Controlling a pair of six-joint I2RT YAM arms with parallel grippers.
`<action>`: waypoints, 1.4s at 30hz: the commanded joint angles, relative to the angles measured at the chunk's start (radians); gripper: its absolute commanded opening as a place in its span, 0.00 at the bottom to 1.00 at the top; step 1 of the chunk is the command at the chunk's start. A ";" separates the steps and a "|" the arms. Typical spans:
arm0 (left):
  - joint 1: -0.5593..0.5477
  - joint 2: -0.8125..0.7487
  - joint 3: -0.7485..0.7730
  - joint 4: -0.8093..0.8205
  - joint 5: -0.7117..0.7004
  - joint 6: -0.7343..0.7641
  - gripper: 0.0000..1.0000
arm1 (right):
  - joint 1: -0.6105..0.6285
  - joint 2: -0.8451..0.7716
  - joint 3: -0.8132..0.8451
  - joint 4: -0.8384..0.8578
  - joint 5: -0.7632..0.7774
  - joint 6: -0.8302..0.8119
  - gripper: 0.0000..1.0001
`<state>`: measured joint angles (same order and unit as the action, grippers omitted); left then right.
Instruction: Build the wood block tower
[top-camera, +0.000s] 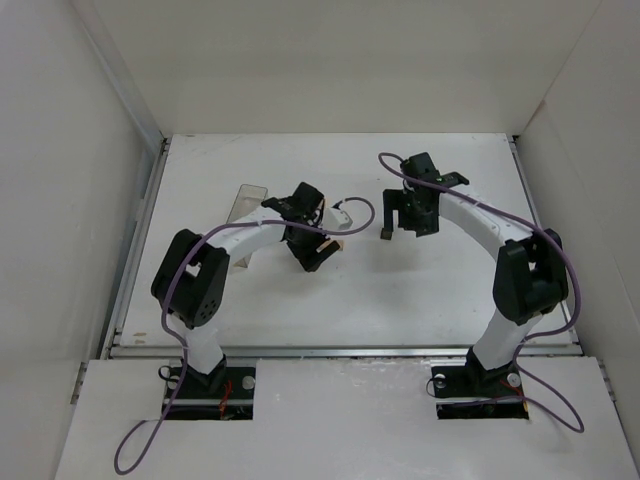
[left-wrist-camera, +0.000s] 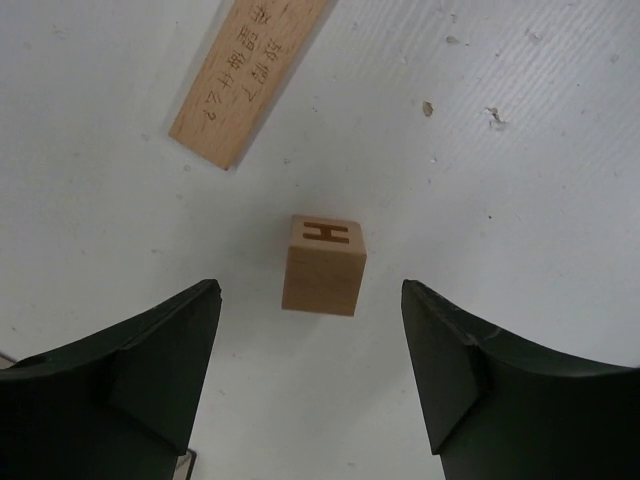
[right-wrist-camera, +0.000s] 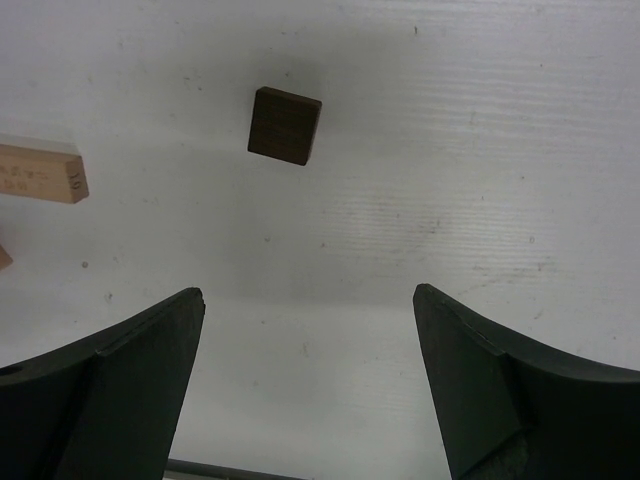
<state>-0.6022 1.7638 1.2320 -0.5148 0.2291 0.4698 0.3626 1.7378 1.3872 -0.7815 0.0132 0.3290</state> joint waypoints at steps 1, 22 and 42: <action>-0.001 0.035 0.006 0.041 -0.007 -0.031 0.70 | 0.010 -0.044 -0.020 0.034 0.028 0.022 0.91; -0.050 0.000 0.168 -0.094 -0.028 0.295 0.00 | 0.010 -0.044 -0.039 0.044 0.068 0.001 0.91; -0.050 0.287 0.512 -0.295 0.099 0.558 0.00 | -0.030 -0.086 -0.066 0.044 0.105 -0.010 0.91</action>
<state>-0.6525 2.0571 1.6745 -0.7399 0.2901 0.9997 0.3351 1.6913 1.3266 -0.7723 0.0998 0.3283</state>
